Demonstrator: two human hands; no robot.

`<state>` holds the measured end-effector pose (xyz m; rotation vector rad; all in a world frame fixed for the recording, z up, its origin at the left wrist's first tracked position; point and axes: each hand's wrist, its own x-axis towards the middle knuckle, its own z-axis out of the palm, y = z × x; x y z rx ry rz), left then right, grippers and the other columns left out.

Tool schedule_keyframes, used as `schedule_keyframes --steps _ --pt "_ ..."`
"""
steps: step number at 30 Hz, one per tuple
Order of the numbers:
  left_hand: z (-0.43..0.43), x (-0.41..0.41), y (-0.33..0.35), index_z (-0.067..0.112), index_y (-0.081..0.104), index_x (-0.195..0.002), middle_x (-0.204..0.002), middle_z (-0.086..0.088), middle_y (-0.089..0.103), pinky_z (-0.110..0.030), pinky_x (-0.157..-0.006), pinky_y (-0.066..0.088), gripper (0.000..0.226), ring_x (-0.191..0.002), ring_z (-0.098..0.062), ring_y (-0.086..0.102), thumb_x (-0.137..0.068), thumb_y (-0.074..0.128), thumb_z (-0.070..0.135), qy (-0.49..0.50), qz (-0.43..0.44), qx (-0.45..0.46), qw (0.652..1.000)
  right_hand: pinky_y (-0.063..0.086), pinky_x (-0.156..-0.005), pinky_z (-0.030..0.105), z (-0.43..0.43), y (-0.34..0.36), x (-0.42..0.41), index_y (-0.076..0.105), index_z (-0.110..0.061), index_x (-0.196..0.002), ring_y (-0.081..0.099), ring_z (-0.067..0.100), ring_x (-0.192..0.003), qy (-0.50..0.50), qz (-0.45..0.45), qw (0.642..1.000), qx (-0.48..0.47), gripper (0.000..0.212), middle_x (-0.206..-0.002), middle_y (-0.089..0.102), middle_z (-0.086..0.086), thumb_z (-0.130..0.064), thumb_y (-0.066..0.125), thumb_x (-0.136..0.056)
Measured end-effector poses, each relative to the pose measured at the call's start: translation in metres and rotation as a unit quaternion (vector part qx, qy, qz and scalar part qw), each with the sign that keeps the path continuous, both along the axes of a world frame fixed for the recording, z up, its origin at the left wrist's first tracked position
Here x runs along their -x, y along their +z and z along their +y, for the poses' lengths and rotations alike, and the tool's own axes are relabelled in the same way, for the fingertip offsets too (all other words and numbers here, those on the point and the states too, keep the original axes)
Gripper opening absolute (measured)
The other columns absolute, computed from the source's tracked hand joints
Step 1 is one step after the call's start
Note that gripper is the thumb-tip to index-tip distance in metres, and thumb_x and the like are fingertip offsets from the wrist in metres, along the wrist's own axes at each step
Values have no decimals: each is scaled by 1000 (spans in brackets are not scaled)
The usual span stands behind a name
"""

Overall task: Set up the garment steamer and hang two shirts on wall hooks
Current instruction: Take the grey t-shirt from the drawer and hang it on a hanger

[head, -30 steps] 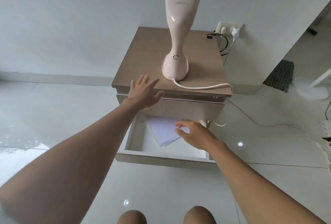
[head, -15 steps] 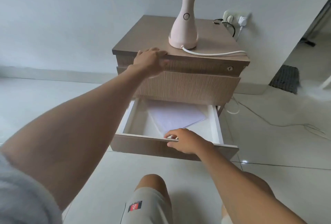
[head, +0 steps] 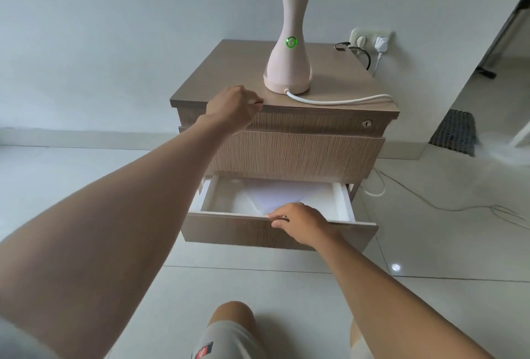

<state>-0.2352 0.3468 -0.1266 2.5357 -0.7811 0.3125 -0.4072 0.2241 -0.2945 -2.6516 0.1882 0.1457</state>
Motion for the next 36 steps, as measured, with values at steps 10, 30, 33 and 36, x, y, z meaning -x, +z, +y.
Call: schedule_keyframes --steps 10,30,33,36 --pt "0 -5 -9 35 68 -113 -113 1 60 -31 -76 35 26 -114 -23 50 -93 53 42 -2 -32 31 999 -9 -109 70 -16 -3 -41 -2 -27 -154 -24 35 -144 -5 -159 926 342 111 -158 -24 14 -66 65 -74" --pt "-3 -10 -13 40 68 -110 -107 8 59 -31 -73 34 25 -111 -17 49 -90 55 48 7 -38 35 999 9 -97 79 -21 -5 -87 3 -25 -148 -42 46 -131 -159 -162 907 356 121 -142 -47 26 -71 73 -60" --pt "-5 -9 -14 41 68 -110 -108 9 59 -31 -73 32 25 -112 -16 48 -90 55 48 15 -30 43 998 11 -95 81 -24 -6 -85 21 -19 -147 -30 43 -140 -137 -216 901 351 122 -149 -39 22 -65 81 -52" --pt "-6 -8 -14 41 68 -109 -107 9 59 -31 -74 31 24 -113 -16 48 -90 56 48 16 -21 46 999 14 -100 80 -18 1 -81 38 -14 -147 17 48 -142 -140 -277 894 322 106 -157 7 28 -59 80 -60"
